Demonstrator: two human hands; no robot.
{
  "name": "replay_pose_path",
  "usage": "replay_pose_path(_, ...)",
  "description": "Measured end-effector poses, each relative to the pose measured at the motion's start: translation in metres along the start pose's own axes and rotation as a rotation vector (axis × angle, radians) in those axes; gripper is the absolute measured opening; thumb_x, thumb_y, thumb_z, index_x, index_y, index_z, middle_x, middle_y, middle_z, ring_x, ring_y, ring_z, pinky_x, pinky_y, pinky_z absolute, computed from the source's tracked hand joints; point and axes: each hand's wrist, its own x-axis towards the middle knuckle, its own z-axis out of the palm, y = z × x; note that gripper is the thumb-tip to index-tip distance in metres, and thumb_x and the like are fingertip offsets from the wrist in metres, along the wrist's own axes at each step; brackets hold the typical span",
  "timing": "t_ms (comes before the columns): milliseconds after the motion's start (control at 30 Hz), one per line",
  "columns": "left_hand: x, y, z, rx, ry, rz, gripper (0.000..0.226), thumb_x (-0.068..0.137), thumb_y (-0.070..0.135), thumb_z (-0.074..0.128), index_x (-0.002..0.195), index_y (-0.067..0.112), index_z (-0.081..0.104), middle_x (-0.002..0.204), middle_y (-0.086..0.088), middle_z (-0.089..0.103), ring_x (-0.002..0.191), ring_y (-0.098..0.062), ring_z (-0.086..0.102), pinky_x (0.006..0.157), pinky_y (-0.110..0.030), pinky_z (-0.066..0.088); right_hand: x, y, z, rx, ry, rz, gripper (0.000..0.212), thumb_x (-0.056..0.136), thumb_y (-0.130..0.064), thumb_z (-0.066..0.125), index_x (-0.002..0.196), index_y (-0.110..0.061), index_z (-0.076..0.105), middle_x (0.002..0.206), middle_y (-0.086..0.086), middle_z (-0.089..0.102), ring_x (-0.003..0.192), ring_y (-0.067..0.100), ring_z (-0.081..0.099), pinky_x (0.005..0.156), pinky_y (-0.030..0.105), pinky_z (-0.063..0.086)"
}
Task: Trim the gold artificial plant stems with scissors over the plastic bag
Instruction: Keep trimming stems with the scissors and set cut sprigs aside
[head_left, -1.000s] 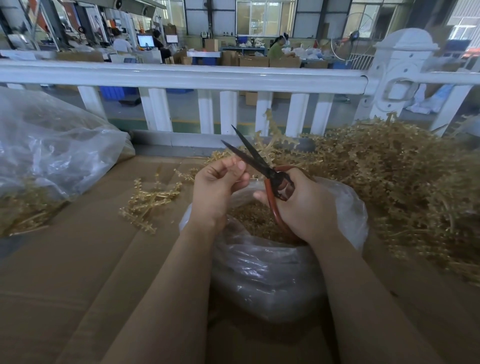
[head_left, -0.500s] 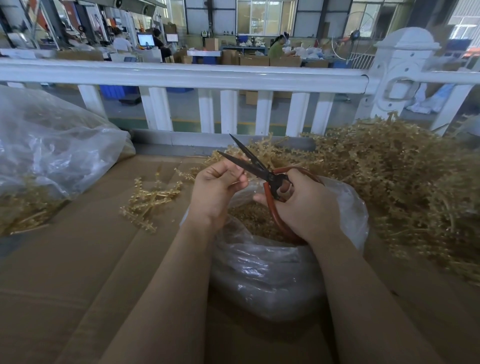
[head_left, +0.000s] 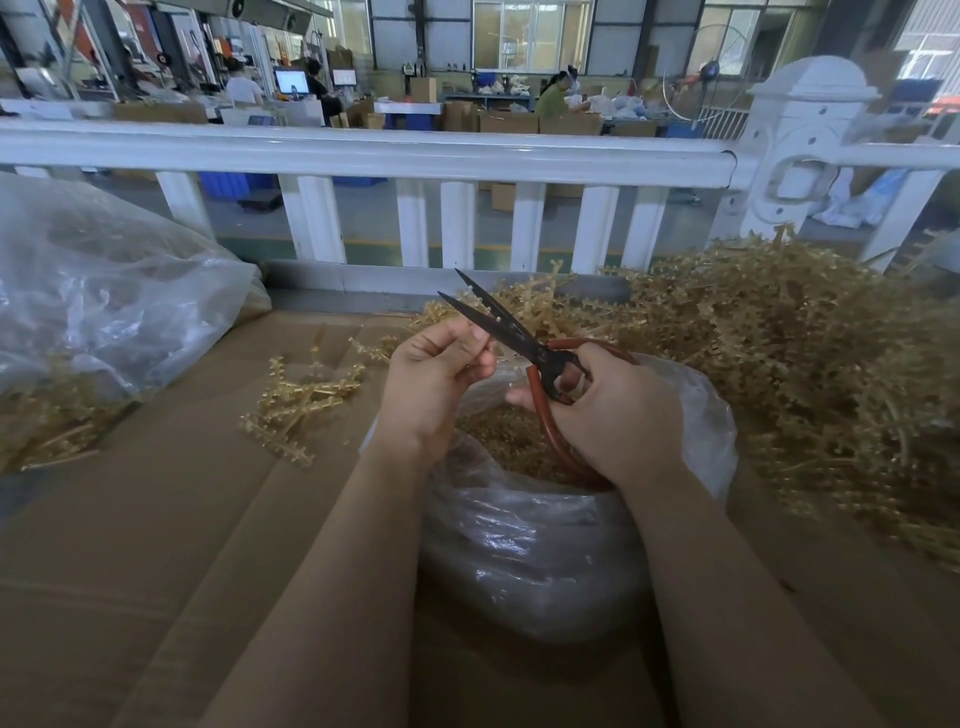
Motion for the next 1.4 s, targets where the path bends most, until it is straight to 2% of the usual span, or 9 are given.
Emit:
replay_pose_path(167,0.0,0.0,-0.001,0.054,0.024,0.038,0.018,0.095,-0.001,0.056,0.081,0.003,0.066,0.068,-0.006,0.057,0.064,-0.013,0.052,0.069,-0.024,0.05,0.001,0.001,0.0,-0.003,-0.032,0.014,0.06,0.069,-0.088,0.054,0.09,-0.033,0.064,0.072,-0.018,0.063,0.071,0.005,0.058,0.06,0.023,0.047)
replay_pose_path(333,0.0,-0.001,0.001,0.138,0.05,0.062,0.015,0.095,-0.002,0.057,0.084,0.004,0.066,0.071,-0.006,0.059,0.065,-0.013,0.054,0.07,-0.023,0.051,0.001,-0.002,-0.003,0.004,-0.026,-0.006,0.043,0.073,-0.085,0.056,0.088,-0.045,0.051,0.067,-0.024,0.054,0.07,0.001,0.05,0.056,0.013,0.034)
replay_pose_path(433,0.001,-0.001,0.001,0.166,0.042,0.061,0.012,0.095,-0.001,0.058,0.087,0.003,0.066,0.073,-0.007,0.059,0.067,-0.013,0.054,0.073,-0.026,0.05,0.001,0.0,-0.002,0.005,-0.017,-0.001,0.046,0.073,-0.085,0.057,0.092,-0.043,0.058,0.069,-0.023,0.056,0.072,0.002,0.052,0.057,0.015,0.038)
replay_pose_path(567,0.001,0.0,0.0,0.173,0.033,0.058,0.015,0.094,-0.001,0.059,0.085,0.007,0.068,0.071,-0.004,0.061,0.067,-0.013,0.055,0.074,-0.026,0.05,0.002,0.002,-0.001,-0.002,-0.025,0.019,0.056,0.072,-0.086,0.056,0.094,-0.035,0.066,0.074,-0.018,0.063,0.075,0.006,0.06,0.064,0.027,0.052)
replay_pose_path(733,0.001,-0.001,0.0,0.158,0.032,0.05,0.014,0.094,0.0,0.06,0.086,0.008,0.068,0.074,-0.007,0.061,0.067,-0.012,0.056,0.075,-0.027,0.05,0.001,0.0,-0.002,0.044,-0.019,0.025,0.055,0.071,-0.084,0.06,0.099,-0.038,0.069,0.072,-0.022,0.061,0.072,0.002,0.057,0.059,0.014,0.04)
replay_pose_path(933,0.001,-0.001,-0.001,0.184,0.002,0.055,0.031,0.093,-0.001,0.061,0.072,0.02,0.072,0.069,-0.001,0.063,0.067,-0.014,0.056,0.076,-0.029,0.051,0.002,0.001,-0.001,0.021,-0.035,0.017,0.06,0.069,-0.09,0.051,0.091,-0.035,0.064,0.073,-0.018,0.063,0.072,0.005,0.059,0.058,0.017,0.041)
replay_pose_path(1100,0.0,-0.003,0.0,0.222,-0.019,0.055,0.017,0.093,0.001,0.061,0.081,0.011,0.068,0.072,-0.002,0.063,0.07,-0.015,0.056,0.078,-0.032,0.05,0.002,-0.001,-0.001,0.037,-0.014,0.025,0.06,0.065,-0.093,0.044,0.085,-0.038,0.056,0.069,-0.02,0.058,0.068,0.004,0.056,0.055,0.013,0.035)
replay_pose_path(1267,-0.002,-0.001,0.003,0.176,-0.024,0.046,0.008,0.094,-0.001,0.058,0.091,0.004,0.063,0.076,-0.007,0.067,0.067,-0.017,0.062,0.075,-0.033,0.053,0.002,0.004,0.002,0.023,-0.015,0.029,0.063,0.067,-0.09,0.053,0.085,-0.031,0.066,0.068,-0.016,0.062,0.068,0.005,0.06,0.06,0.024,0.049)
replay_pose_path(1400,-0.004,0.0,0.009,0.177,0.039,0.068,0.02,0.098,-0.001,0.049,0.104,0.013,0.061,0.086,-0.011,0.073,0.065,-0.021,0.067,0.07,-0.034,0.056,0.003,0.003,0.001,0.02,-0.023,0.032,0.063,0.066,-0.089,0.054,0.088,-0.032,0.068,0.07,-0.016,0.065,0.068,0.005,0.06,0.06,0.022,0.049)
